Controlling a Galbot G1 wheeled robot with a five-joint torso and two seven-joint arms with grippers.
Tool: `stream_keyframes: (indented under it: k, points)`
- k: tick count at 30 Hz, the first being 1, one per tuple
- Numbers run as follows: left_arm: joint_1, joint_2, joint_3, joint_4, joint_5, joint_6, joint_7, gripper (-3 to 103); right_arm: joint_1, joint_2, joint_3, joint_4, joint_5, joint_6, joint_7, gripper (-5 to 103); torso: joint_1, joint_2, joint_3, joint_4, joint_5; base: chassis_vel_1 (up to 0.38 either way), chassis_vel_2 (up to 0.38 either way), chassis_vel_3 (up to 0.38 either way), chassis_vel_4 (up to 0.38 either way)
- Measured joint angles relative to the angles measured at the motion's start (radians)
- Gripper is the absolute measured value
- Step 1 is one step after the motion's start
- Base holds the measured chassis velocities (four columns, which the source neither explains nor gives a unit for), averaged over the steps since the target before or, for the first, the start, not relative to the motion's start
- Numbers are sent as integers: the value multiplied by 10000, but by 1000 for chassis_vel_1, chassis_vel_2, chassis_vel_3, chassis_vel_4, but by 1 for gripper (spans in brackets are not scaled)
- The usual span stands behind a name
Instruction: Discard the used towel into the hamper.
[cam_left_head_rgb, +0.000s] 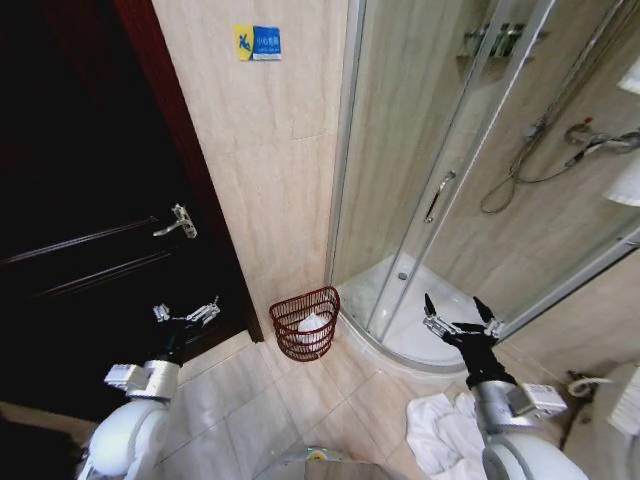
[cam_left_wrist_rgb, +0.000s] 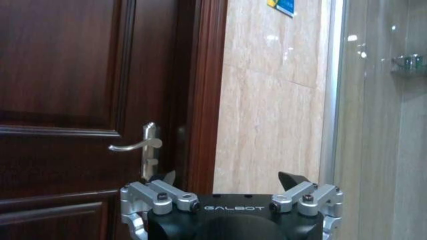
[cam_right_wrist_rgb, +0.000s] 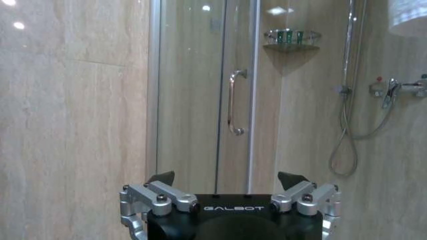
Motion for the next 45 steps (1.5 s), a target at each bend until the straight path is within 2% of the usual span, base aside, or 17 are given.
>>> stream_keyframes:
  k: [20, 45]
  points:
    - [98, 0, -169, 19, -110, -247, 196, 100, -23, 15, -29, -10, -17, 12, 9, 100, 1, 0, 0, -1, -1, 71, -74, -73, 69]
    - [75, -23, -141, -48, -129, -262, 217, 100, -53, 85, -64, -16, -58, 66, 3, 100, 1, 0, 0, -1, 1, 72, -69, -73, 73]
